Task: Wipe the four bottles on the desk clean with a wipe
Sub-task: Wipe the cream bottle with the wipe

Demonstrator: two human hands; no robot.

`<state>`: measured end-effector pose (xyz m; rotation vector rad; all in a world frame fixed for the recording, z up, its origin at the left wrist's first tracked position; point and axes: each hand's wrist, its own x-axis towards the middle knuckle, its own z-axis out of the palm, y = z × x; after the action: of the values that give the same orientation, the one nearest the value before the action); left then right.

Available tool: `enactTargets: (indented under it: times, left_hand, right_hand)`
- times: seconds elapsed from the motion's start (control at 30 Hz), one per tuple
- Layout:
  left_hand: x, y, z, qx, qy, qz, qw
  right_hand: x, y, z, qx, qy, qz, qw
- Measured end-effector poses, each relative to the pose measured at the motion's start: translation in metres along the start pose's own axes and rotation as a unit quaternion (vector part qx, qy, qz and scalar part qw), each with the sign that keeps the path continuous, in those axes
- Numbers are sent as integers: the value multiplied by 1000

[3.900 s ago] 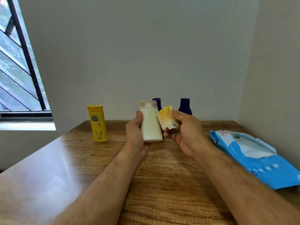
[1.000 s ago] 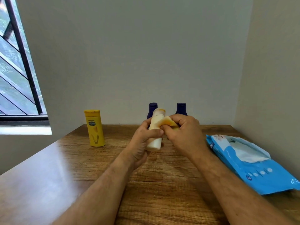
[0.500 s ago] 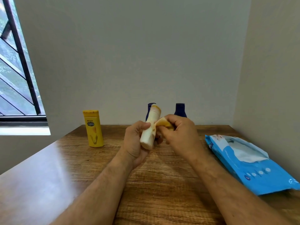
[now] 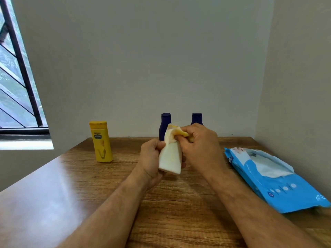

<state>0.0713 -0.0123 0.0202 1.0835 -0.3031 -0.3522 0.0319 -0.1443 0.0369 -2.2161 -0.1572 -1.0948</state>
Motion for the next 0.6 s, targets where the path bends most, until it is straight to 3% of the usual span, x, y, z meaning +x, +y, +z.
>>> enactTargets:
  times: [0.2,0.27,0.5,0.6]
  left_hand:
    - [8,11,-7,-95,90,56,990]
    - [9,15,-12,-100,97,61,988]
    - [-3,2,4,-29,2,8,1000]
    - [-2,3,7,-27,19,35,999]
  right_hand:
    - [-6,-7,4,4,-153,-67,986]
    - [-8,-9,5,7,-168,-72,983]
    - [1,0,-4,15,25,16,999]
    - [1,-1,-4,29,17,28,999]
